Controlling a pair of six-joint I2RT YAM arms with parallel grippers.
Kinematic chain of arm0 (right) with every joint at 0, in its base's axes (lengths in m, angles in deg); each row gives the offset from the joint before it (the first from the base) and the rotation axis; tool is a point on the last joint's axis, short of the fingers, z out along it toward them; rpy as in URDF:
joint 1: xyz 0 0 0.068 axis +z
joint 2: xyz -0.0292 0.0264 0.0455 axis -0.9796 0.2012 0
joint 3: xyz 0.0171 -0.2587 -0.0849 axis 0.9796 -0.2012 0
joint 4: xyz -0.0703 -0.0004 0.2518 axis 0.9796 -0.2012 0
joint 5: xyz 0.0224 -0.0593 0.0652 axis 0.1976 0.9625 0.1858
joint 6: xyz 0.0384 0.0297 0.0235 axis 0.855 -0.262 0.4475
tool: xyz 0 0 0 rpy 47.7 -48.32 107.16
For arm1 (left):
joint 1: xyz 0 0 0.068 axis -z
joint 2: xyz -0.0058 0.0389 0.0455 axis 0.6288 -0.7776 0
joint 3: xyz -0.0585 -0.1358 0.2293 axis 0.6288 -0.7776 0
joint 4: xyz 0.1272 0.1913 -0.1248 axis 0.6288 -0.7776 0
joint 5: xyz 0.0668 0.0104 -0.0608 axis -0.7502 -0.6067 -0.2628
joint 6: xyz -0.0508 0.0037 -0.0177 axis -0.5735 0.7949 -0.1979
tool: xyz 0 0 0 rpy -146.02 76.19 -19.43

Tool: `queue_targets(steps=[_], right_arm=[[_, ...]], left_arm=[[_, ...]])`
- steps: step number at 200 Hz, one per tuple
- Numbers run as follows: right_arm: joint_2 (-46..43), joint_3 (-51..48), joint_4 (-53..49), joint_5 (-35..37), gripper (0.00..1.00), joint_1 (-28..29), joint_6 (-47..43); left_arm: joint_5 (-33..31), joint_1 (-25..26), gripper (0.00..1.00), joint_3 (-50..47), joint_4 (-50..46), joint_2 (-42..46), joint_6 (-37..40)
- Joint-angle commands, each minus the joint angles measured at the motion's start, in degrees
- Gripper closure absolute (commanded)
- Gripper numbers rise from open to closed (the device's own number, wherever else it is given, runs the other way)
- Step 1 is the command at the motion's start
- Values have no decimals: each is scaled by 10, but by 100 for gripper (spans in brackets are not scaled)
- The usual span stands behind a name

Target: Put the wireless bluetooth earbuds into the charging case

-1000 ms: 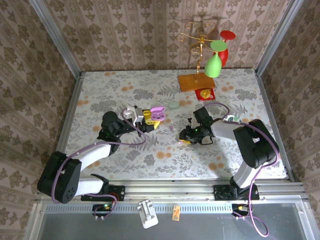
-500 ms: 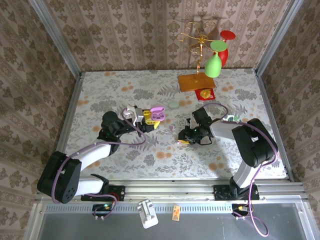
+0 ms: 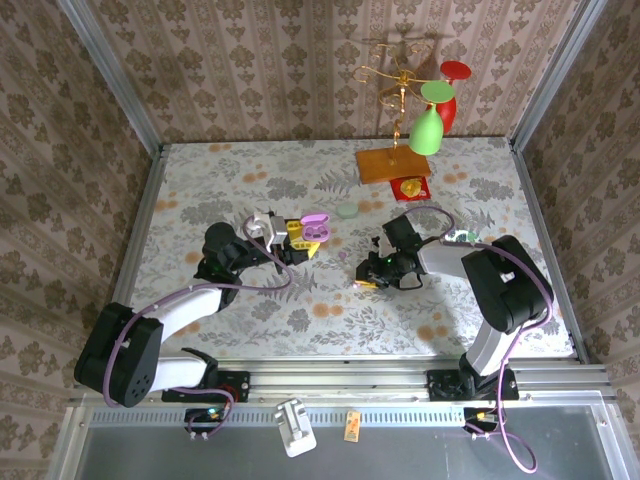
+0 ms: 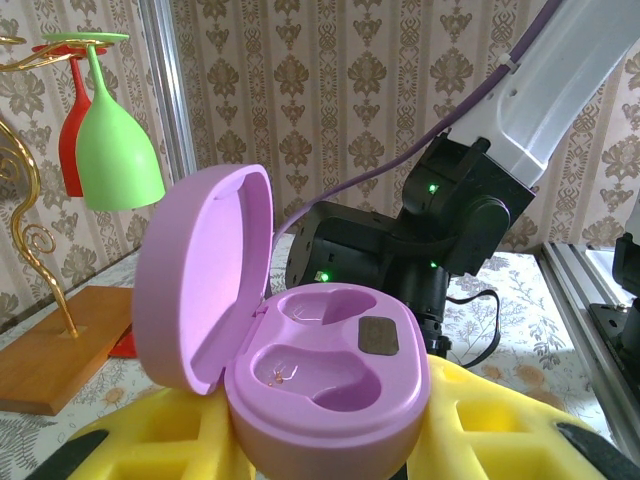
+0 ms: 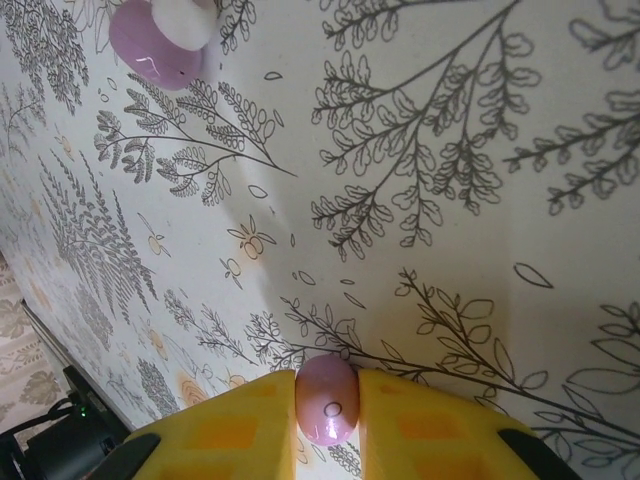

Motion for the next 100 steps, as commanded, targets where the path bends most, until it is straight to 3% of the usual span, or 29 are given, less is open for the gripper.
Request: queue_targets(steps=[1, 58, 100], right_arm=[[14, 18, -15, 2, 79, 7, -8], [-19, 41, -74, 47, 85, 10, -28], [-67, 100, -235, 205, 87, 14, -40]], left_arm=[[12, -4, 76, 9, 8, -1, 13], [8, -6, 76, 8, 8, -5, 16], [2, -7, 76, 7, 8, -9, 19]])
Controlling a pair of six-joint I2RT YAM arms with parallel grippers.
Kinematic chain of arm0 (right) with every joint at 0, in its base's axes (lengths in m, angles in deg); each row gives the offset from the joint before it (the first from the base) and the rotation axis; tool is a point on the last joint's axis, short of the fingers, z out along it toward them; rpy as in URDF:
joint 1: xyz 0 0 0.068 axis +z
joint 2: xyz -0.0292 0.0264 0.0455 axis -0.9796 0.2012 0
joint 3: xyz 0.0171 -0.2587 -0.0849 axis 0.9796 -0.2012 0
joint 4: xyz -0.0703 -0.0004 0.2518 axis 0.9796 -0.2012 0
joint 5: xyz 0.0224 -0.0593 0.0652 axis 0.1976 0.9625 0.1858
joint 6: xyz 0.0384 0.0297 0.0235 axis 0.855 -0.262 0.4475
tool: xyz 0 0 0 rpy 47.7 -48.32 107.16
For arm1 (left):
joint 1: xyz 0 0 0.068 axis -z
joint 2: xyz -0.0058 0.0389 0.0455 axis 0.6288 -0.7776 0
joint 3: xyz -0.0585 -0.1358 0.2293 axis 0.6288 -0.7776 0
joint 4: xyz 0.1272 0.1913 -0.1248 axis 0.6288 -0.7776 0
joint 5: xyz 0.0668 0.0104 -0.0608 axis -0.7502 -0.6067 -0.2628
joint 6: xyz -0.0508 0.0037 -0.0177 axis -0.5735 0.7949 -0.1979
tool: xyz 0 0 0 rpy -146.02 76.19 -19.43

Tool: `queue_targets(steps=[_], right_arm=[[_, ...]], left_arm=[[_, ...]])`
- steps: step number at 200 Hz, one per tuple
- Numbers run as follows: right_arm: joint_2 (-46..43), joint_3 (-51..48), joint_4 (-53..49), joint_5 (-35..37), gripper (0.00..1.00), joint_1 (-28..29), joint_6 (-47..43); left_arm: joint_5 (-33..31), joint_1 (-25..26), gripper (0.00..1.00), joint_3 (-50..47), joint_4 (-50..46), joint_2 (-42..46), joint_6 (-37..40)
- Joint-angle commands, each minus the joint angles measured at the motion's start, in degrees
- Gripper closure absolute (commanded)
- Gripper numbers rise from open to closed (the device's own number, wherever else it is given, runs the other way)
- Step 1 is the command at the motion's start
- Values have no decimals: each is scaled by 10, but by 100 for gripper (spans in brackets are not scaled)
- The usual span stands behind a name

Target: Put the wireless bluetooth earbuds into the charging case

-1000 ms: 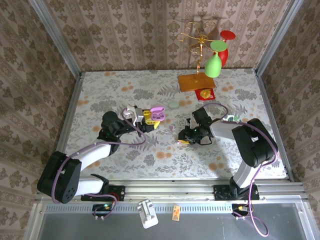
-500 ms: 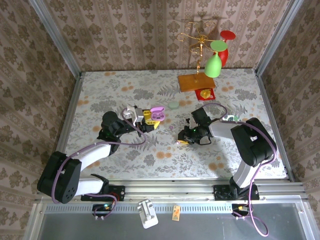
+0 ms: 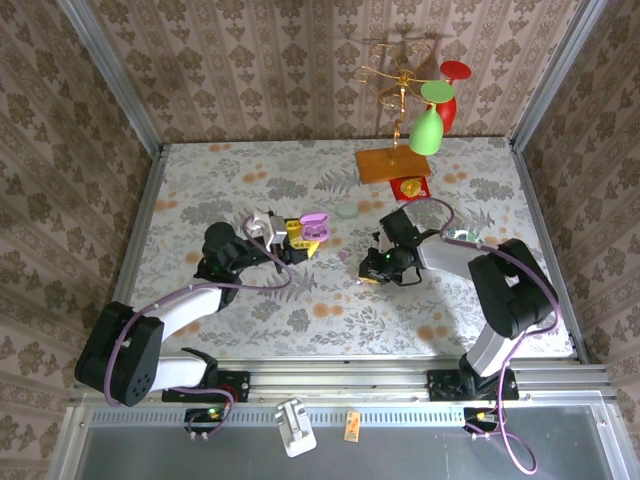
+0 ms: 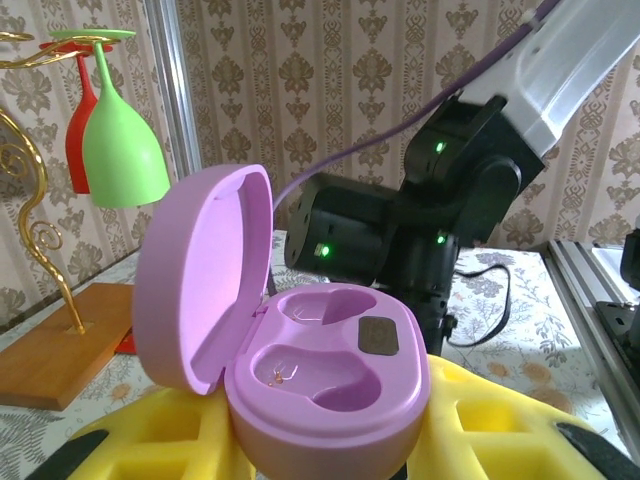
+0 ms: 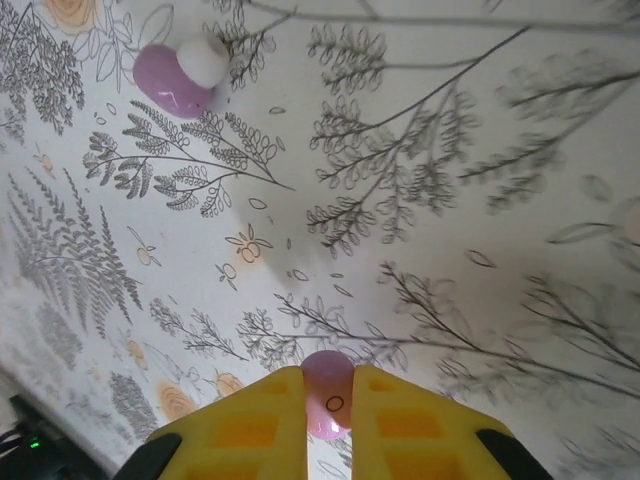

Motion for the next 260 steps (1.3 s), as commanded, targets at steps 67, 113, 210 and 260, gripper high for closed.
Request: queue_targets(steps=[67, 113, 210, 260], right_arm=[[-30, 156, -317, 342, 89, 44, 12], [-8, 199, -368, 374, 90, 56, 33], [-110, 219, -282, 237, 89, 75, -32], [-157, 208, -159, 150, 92, 94, -55]], left_arm=[[5, -3, 76, 14, 3, -15, 8], [6, -4, 76, 15, 0, -16, 8], [-30, 10, 77, 38, -14, -86, 73], [-52, 28, 77, 57, -53, -115, 136]])
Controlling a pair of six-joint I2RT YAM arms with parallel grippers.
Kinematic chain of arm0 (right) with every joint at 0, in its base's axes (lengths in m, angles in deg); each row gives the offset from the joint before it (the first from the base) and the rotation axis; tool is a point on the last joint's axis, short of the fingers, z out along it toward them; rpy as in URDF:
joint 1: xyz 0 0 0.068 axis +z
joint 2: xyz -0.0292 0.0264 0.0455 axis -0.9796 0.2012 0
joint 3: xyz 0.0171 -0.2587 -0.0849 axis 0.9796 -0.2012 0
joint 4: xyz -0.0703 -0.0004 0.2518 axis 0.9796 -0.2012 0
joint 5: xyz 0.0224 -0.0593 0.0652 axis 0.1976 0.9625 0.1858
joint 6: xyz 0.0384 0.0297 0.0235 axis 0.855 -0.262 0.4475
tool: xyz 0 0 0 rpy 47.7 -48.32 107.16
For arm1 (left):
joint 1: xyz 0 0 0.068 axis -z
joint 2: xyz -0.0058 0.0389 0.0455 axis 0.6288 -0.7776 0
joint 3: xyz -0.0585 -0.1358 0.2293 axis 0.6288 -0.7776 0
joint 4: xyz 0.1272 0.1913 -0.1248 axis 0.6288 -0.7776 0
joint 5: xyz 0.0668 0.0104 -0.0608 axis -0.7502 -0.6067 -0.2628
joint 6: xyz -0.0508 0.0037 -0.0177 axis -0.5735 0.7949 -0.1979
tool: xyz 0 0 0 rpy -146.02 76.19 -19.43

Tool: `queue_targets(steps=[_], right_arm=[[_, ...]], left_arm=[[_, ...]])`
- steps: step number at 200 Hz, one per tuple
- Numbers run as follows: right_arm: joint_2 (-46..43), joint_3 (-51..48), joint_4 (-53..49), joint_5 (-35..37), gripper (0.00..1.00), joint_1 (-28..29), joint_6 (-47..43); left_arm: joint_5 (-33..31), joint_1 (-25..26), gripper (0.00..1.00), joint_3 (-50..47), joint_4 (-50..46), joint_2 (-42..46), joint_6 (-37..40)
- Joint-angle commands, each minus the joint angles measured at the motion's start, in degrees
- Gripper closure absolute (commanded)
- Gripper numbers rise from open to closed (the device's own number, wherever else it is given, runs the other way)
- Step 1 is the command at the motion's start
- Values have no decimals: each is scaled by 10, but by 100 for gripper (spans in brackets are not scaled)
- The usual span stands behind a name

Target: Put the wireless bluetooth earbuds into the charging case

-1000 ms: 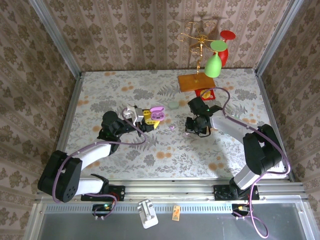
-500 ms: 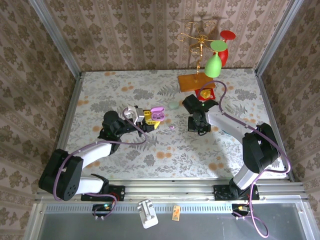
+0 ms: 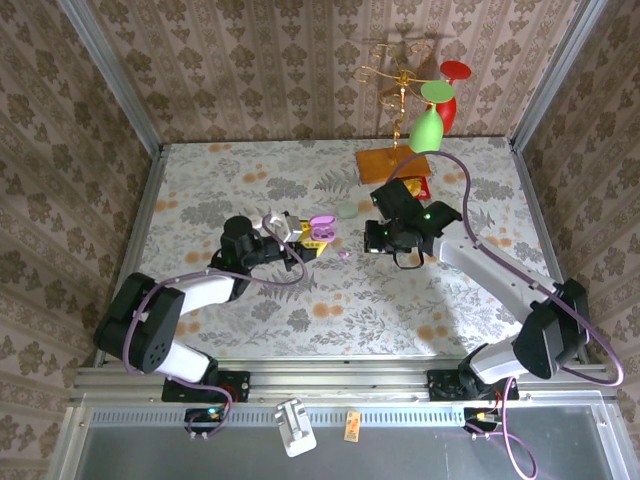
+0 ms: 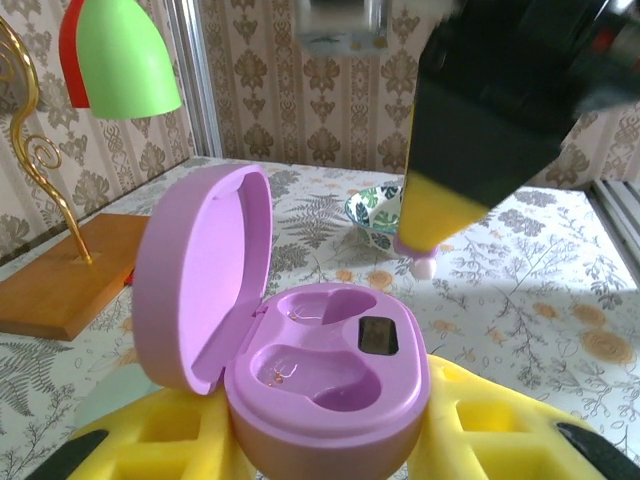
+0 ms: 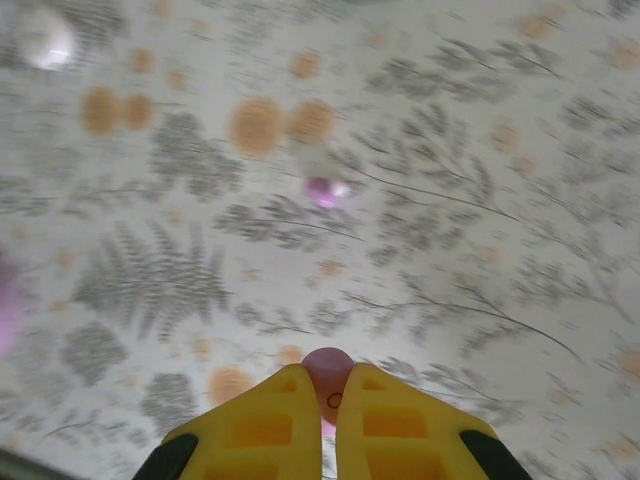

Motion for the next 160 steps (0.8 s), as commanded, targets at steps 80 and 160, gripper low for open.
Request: queue_targets(steps=[80, 160], right_arm=[[30, 69, 116, -63, 92, 45, -45], [68, 82, 116, -68, 91, 64, -47]], left_arm=[[-42, 30, 77, 27, -68, -2, 96], [-47, 30, 77, 23, -68, 14, 90]])
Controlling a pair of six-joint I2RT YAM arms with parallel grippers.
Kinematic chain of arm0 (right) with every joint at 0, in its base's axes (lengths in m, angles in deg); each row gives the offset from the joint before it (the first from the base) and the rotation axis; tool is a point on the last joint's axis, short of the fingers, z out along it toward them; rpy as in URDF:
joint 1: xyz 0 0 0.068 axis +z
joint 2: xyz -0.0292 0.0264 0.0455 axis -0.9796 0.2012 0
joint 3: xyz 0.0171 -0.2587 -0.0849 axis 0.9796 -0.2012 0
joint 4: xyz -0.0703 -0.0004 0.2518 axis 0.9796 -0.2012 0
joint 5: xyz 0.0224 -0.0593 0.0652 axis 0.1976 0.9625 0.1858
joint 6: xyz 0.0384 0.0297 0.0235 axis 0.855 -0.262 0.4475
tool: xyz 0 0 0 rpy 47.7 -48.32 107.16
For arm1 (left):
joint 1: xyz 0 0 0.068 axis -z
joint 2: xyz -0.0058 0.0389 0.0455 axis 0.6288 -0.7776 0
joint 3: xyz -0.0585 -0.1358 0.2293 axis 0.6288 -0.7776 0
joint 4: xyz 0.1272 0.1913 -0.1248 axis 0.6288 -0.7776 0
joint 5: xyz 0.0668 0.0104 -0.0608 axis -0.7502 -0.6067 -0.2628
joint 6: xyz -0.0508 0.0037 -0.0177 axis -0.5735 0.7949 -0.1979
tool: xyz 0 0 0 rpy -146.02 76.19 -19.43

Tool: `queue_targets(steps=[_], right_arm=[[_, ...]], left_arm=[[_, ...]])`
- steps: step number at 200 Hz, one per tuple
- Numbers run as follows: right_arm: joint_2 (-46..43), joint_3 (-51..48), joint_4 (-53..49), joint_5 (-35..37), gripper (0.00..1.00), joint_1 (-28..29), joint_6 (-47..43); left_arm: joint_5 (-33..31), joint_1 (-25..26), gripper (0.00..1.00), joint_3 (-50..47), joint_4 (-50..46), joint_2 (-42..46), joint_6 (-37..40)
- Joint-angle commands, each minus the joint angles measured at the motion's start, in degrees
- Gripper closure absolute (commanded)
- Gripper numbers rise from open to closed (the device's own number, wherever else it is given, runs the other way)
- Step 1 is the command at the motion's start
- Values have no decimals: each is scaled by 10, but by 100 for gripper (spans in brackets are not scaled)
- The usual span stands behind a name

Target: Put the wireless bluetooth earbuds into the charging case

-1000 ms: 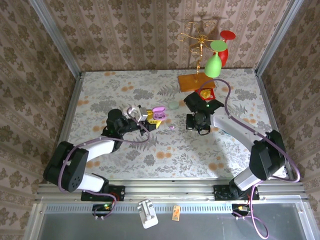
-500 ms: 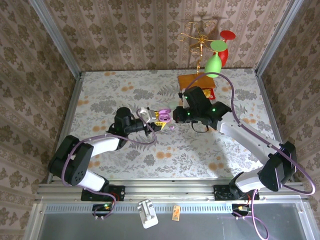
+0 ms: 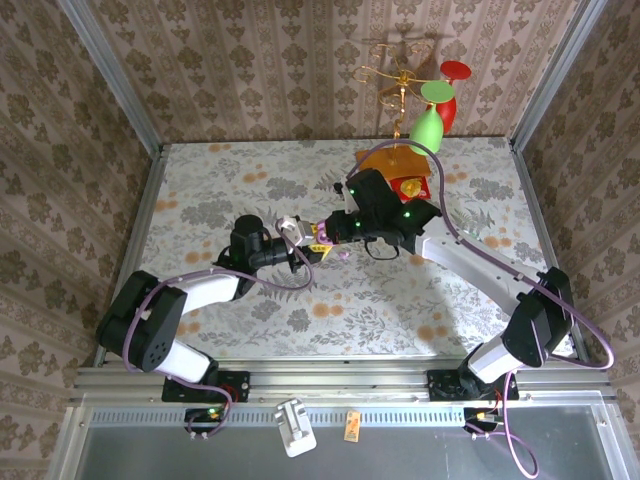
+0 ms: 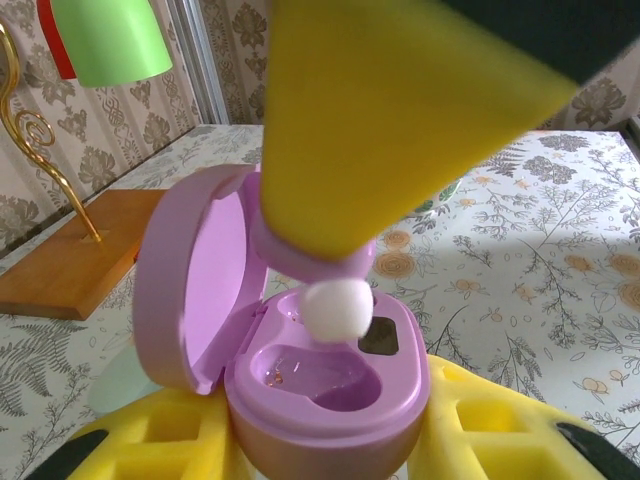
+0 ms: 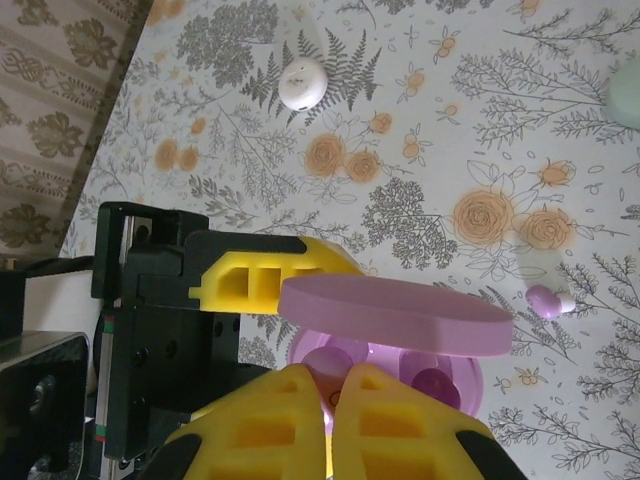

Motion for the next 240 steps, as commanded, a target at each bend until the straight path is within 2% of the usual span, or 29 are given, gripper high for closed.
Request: queue_targets(steps=[1, 93, 124, 156, 240], right_arm=[[8, 16, 5, -7, 92, 4, -8], [35, 22, 0, -16, 92, 11, -9], [37, 27, -5, -26, 88, 14, -6], [32, 27, -8, -15, 79, 16, -4], [5, 9, 22, -20, 76, 15, 2]], left_arm=[[1, 4, 77, 8, 4, 16, 12], [-1, 5, 77, 8, -6, 24, 16], [-4, 4, 77, 10, -7, 21, 20], [-2, 5, 77, 12, -7, 18, 20], [0, 5, 77, 7, 0, 15, 19]])
